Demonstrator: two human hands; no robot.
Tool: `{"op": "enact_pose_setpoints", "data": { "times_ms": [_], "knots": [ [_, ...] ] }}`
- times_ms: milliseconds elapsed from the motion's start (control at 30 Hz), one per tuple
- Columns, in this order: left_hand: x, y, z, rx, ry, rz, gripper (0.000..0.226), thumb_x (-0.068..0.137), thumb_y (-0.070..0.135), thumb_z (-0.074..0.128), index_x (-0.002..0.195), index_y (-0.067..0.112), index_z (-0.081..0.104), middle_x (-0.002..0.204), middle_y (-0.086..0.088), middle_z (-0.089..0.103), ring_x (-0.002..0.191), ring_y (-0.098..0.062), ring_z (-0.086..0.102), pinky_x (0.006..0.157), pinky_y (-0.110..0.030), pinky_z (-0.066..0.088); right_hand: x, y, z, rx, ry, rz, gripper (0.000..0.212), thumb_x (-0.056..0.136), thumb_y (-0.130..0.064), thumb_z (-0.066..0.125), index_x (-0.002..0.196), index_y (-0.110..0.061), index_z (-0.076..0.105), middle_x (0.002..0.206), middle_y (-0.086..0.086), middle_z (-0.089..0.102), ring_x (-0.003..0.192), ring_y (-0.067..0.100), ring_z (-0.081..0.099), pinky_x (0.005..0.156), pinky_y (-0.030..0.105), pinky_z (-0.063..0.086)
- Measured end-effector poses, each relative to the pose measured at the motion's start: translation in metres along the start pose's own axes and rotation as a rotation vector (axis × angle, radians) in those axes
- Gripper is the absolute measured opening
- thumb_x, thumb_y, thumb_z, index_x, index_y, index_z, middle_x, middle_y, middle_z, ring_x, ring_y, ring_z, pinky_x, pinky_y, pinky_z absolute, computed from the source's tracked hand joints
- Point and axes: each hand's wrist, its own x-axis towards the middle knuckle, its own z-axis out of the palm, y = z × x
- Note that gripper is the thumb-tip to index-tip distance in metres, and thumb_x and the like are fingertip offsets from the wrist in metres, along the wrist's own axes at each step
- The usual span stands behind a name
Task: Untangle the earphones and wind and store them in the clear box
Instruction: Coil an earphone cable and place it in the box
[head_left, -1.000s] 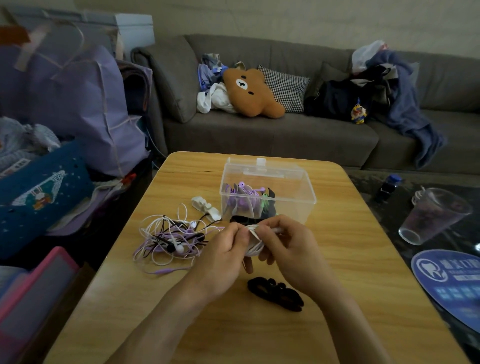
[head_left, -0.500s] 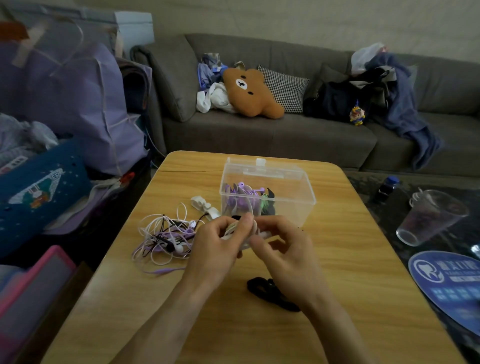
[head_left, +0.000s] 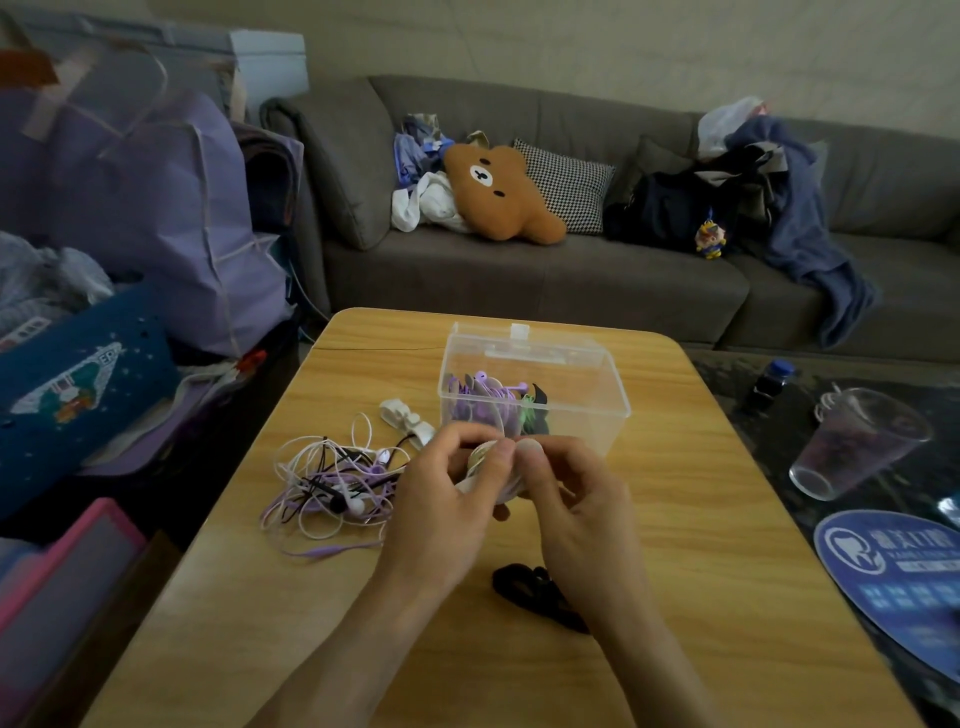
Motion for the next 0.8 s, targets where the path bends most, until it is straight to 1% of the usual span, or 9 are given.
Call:
{"op": "enact_pose_setpoints", "data": {
  "times_ms": [100, 167, 233, 300, 367, 500, 600, 700, 800],
  "knots": [
    [0.001, -0.004, -0.001, 0.048, -0.019, 0.041, 0.025, 0.092, 0.041, 0.063, 0.115, 0.033, 0.060, 0.090, 0.007, 0.073, 0.078, -0.004, 0.072, 0.063, -0.022, 0.057, 0.000, -0.002, 0.000, 0.155, 0.037, 0.083, 0.014, 0.098, -0.023, 0.061, 0.099, -0.014, 0.072, 0.088, 0.004, 0.076, 0.084, 0.020, 0.074, 0.077, 0.043, 0.061],
    [0.000, -0.003, 0.000, 0.033, -0.058, 0.095, 0.026, 0.092, 0.040, 0.061, 0.115, 0.030, 0.066, 0.097, 0.011, 0.072, 0.087, -0.001, 0.070, 0.067, -0.021, 0.058, 0.000, -0.006, 0.000, 0.367, 0.085, 0.186, 0.015, 0.095, -0.017, 0.063, 0.097, -0.004, 0.070, 0.084, 0.012, 0.075, 0.078, 0.026, 0.074, 0.070, 0.038, 0.061],
    [0.000, -0.004, 0.001, 0.047, -0.110, 0.144, 0.027, 0.095, 0.038, 0.057, 0.116, 0.027, 0.070, 0.095, 0.010, 0.072, 0.083, -0.006, 0.071, 0.066, -0.028, 0.060, 0.000, -0.010, -0.001, 0.592, 0.109, 0.324, 0.017, 0.091, -0.016, 0.065, 0.093, 0.001, 0.066, 0.080, 0.013, 0.073, 0.072, 0.026, 0.071, 0.061, 0.032, 0.058],
    [0.001, -0.007, -0.001, 0.171, -0.196, 0.169, 0.030, 0.099, 0.039, 0.050, 0.124, 0.034, 0.067, 0.082, 0.014, 0.070, 0.071, -0.003, 0.068, 0.064, -0.023, 0.056, 0.000, -0.010, -0.003, 0.745, 0.099, 0.445, 0.019, 0.088, -0.019, 0.066, 0.088, -0.001, 0.065, 0.081, 0.016, 0.069, 0.071, 0.024, 0.068, 0.060, 0.031, 0.057],
    [0.001, -0.010, -0.001, 0.373, -0.284, 0.212, 0.034, 0.102, 0.043, 0.046, 0.134, 0.042, 0.058, 0.082, 0.018, 0.069, 0.072, 0.003, 0.065, 0.064, -0.018, 0.051, 0.001, -0.007, -0.004, 0.813, 0.105, 0.535, 0.020, 0.087, -0.021, 0.067, 0.087, -0.001, 0.068, 0.082, 0.017, 0.069, 0.071, 0.023, 0.067, 0.062, 0.030, 0.058],
    [-0.001, -0.013, 0.002, 0.395, -0.264, 0.128, 0.040, 0.099, 0.041, 0.055, 0.139, 0.039, 0.050, 0.102, 0.014, 0.070, 0.076, 0.002, 0.068, 0.072, -0.025, 0.057, 0.001, 0.000, -0.002, 0.744, 0.121, 0.524, 0.020, 0.088, -0.020, 0.069, 0.089, 0.000, 0.071, 0.085, 0.017, 0.072, 0.073, 0.025, 0.071, 0.062, 0.031, 0.058],
    [0.004, -0.013, 0.001, 0.195, -0.218, -0.052, 0.040, 0.099, 0.036, 0.056, 0.138, 0.029, 0.052, 0.108, 0.007, 0.071, 0.076, -0.004, 0.069, 0.062, -0.023, 0.053, -0.001, 0.000, -0.002, 0.507, 0.056, 0.378, 0.014, 0.091, -0.018, 0.069, 0.097, -0.008, 0.077, 0.092, 0.011, 0.076, 0.087, 0.026, 0.074, 0.075, 0.033, 0.059],
    [0.006, -0.009, -0.001, -0.107, -0.201, -0.222, 0.023, 0.102, 0.024, 0.051, 0.122, 0.016, 0.060, 0.101, -0.011, 0.073, 0.074, -0.018, 0.070, 0.061, -0.034, 0.053, 0.000, -0.004, -0.005, 0.238, 0.000, 0.247, 0.010, 0.091, -0.015, 0.071, 0.098, -0.018, 0.078, 0.087, 0.002, 0.077, 0.081, 0.019, 0.074, 0.068, 0.027, 0.058],
    [0.007, -0.007, 0.000, -0.280, -0.128, -0.329, 0.020, 0.104, 0.023, 0.047, 0.119, 0.014, 0.058, 0.108, -0.016, 0.070, 0.079, -0.020, 0.068, 0.064, -0.034, 0.054, -0.001, -0.008, -0.005, 0.096, -0.044, 0.168, 0.011, 0.088, -0.018, 0.075, 0.093, -0.027, 0.078, 0.084, -0.005, 0.076, 0.079, 0.011, 0.073, 0.069, 0.024, 0.057]
  ]
}}
